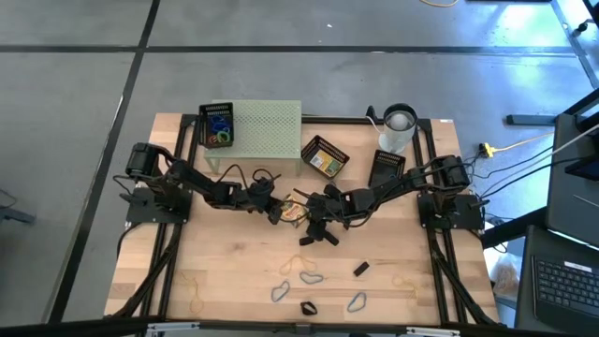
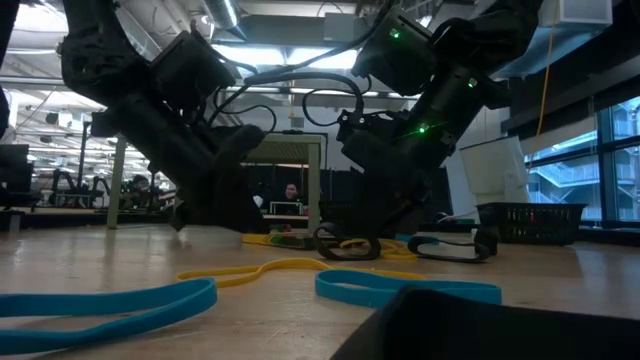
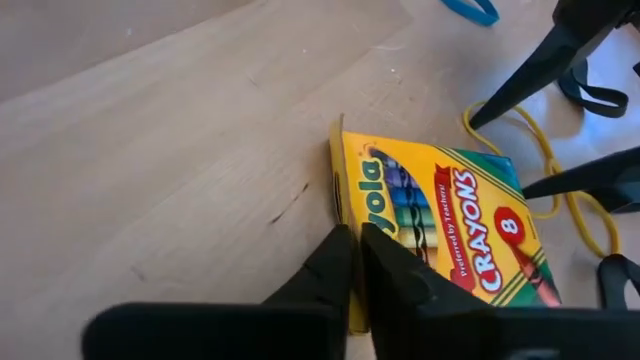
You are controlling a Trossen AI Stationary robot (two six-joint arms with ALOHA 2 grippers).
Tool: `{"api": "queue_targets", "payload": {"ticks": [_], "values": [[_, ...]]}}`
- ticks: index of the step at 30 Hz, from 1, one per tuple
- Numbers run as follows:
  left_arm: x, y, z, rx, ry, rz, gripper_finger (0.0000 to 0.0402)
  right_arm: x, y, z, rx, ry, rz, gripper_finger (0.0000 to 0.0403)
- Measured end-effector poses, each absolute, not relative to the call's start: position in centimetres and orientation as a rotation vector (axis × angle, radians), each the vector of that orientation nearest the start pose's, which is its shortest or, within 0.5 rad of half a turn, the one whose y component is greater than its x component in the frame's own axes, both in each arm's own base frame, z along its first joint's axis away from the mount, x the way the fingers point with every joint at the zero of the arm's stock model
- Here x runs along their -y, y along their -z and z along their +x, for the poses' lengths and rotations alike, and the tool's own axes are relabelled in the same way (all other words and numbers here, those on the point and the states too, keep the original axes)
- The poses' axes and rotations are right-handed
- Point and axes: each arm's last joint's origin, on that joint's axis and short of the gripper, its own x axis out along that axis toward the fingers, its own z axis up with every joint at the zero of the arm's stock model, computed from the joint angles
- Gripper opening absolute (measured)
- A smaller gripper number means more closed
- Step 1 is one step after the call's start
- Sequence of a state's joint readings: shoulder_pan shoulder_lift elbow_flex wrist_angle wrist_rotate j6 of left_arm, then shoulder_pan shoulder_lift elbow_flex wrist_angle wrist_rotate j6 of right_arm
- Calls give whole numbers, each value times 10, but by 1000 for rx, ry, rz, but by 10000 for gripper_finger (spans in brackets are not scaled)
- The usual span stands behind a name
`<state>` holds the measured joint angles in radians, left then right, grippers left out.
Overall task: Pick & Place Office Desk Supplies
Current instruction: Put the yellow crayon box into the left black bin
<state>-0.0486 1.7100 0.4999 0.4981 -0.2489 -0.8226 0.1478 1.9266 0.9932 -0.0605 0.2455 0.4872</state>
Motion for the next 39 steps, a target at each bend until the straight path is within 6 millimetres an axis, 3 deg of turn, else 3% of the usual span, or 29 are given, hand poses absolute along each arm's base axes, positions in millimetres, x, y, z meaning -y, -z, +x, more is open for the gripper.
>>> {"api": "queue_targets", "payload": {"ticks": [10,16,28,39], "values": [[6,-95,273,-570,-452,-641,2,-46,-113,354,-939,276,222,203],[9,-105,273,-548,-405,-578,2,-46,-134,346,-957,242,226,203],[32,-134,277,-418,-193,-226,1,-51,-174,343,-805,168,165,203],[48,-142,276,-359,-165,-36,1,-55,-179,347,-765,56,191,227]]}}
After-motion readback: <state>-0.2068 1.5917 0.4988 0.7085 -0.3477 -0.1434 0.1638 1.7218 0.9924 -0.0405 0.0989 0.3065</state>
